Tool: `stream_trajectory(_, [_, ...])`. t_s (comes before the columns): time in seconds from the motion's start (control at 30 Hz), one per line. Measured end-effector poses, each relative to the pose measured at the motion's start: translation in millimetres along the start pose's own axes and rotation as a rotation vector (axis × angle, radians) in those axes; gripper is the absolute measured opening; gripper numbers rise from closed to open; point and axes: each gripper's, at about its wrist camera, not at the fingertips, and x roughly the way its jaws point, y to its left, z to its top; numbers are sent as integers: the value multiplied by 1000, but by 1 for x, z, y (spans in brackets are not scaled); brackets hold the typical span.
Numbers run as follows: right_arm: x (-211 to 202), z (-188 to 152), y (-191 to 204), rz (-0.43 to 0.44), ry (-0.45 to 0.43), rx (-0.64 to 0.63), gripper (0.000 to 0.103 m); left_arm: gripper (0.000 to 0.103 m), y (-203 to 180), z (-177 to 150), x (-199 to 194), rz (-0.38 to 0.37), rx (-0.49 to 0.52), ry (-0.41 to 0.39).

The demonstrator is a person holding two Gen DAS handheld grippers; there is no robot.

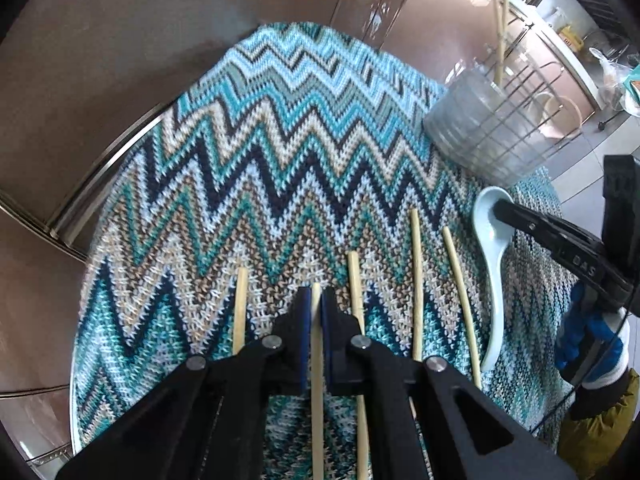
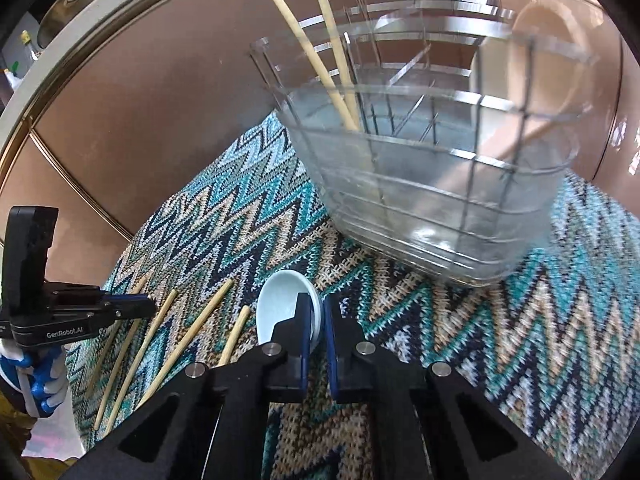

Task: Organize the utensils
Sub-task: 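Lower the chopstick into the wire basket with the left tool while the right tool releases the spoon there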

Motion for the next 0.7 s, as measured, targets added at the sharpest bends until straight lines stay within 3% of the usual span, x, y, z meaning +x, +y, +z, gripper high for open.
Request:
stream_trajectory(0.1, [-18,-3,7,-40,-26,-18,7,5,1,-5,-19,1,13,-70])
stream_trajectory(0.37, [-85,-14,38,-149,-142,-38,7,5,-1,-26,-97,-81,42,-304])
stream_trajectory(0.7, [-178,-29,70,-262,-301,-50,7,5,-16,-50,-187,-136,93,-492])
